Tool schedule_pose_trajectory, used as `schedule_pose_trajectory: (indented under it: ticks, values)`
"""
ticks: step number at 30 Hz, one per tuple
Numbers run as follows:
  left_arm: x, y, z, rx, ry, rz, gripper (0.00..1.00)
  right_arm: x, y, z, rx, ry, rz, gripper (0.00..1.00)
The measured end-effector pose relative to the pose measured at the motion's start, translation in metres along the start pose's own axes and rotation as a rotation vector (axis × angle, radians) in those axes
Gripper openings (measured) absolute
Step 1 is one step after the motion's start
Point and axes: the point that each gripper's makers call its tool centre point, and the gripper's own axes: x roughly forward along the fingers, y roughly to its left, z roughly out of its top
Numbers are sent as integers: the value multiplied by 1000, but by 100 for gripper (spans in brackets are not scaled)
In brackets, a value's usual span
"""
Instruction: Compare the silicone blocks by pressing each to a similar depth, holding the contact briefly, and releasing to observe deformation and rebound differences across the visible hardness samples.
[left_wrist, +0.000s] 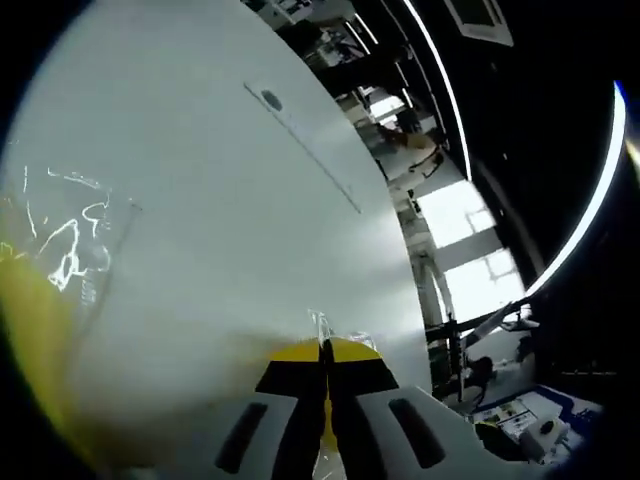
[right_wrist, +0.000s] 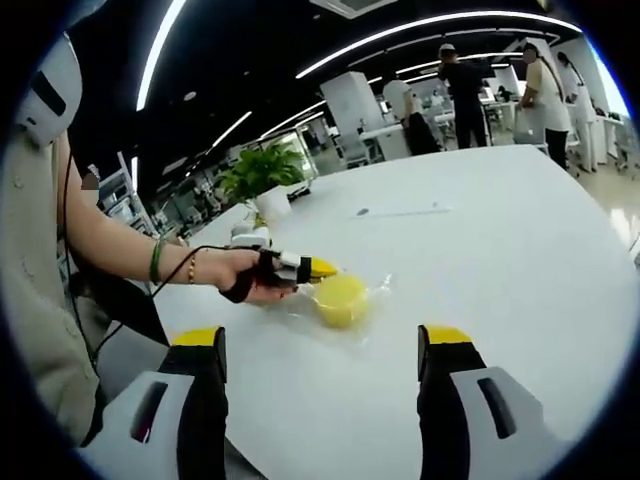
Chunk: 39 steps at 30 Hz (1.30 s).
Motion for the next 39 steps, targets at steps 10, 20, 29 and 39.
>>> schedule_pose_trajectory:
  ticks: [10,20,29,39]
  values:
    - [-10,-58,11,456,24,-63,0,-8,10,0,-16,-19,-9,72]
    - [-27,-99,2,798,21,-67,0,-19,19,12,-29,-74,-8,72]
    - [-49,-124,-13,886,10,-99,0,-30,31,18,-58,-101,-14,72]
    - [-83,-132,-16,924,15,-95,0,-44,54,31,-118,-127,-17,72]
